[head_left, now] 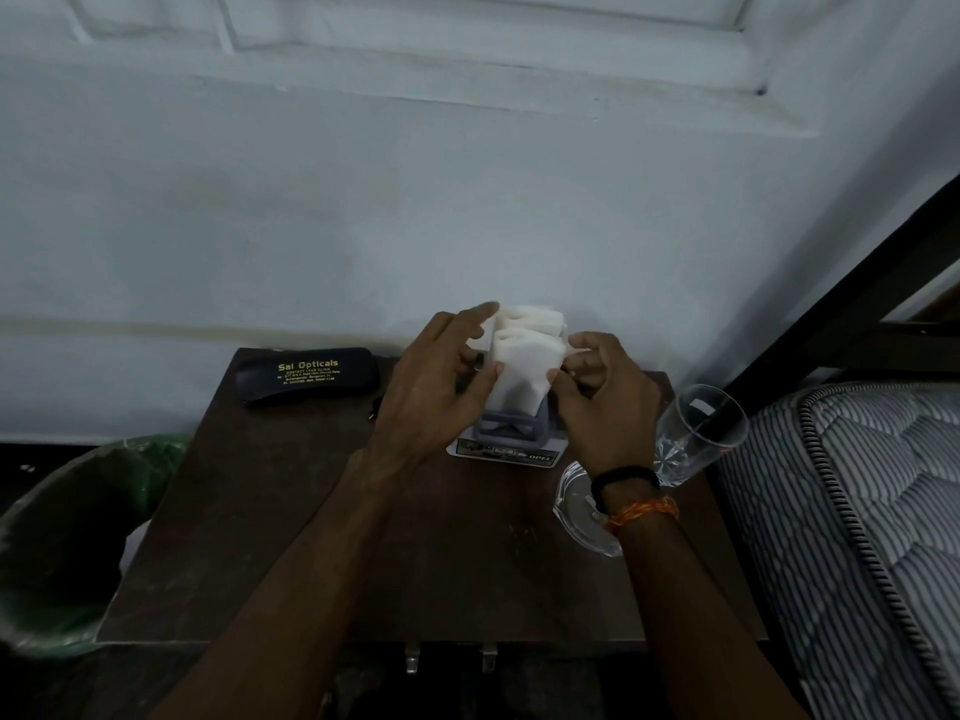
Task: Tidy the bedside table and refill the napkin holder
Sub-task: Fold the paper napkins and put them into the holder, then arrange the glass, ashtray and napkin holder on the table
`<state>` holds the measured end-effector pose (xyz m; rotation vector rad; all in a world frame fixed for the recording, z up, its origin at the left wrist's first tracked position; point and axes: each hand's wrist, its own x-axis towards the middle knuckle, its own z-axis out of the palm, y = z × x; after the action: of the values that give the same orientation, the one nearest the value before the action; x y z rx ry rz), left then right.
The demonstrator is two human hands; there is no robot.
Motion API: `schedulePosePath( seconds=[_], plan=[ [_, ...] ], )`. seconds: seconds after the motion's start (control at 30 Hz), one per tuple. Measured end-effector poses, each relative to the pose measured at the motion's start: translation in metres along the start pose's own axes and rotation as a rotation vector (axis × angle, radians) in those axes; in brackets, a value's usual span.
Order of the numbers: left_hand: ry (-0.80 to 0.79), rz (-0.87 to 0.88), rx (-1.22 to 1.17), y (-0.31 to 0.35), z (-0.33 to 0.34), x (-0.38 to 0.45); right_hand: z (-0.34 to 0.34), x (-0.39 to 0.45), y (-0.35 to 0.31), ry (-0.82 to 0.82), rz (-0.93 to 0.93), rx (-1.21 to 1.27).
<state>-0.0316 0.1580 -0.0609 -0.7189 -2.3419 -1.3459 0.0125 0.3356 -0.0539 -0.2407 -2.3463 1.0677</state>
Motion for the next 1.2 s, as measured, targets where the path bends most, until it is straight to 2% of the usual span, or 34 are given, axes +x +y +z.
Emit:
schedulePosePath(
  seconds=[0.1,0.23,0.3,0.4,0.9,1.07,1.2],
  plan=[
    [-0.082,-0.072,0.094,-0.011,-0.007,-0.003,-0.005,-0.006,0.000,0.004,0.039,-0.131],
    [-0.268,-0.237,0.101,-0.025,-0.014,-0.012,-0.011,-0.022,0.002,-0.193,0.123,-0.358],
    [-0.326,-0.237,0.105,-0.030,-0.016,-0.017,-0.012,-0.032,0.005,-0.255,0.181,-0.380],
    [-0.370,-0.213,0.075,-0.034,-0.017,-0.023,-0.009,-0.042,0.010,-0.263,0.198,-0.296],
    [-0.263,-0.206,0.086,-0.043,-0.013,-0.020,0.010,-0.028,0.012,-0.181,0.157,-0.244],
    [-0.271,-0.243,0.092,-0.039,-0.017,-0.020,0.004,-0.026,0.009,-0.212,0.175,-0.254],
    [-0.147,-0.189,0.182,-0.023,-0.022,-0.026,-0.015,-0.030,0.012,-0.276,0.216,-0.345]
  ],
)
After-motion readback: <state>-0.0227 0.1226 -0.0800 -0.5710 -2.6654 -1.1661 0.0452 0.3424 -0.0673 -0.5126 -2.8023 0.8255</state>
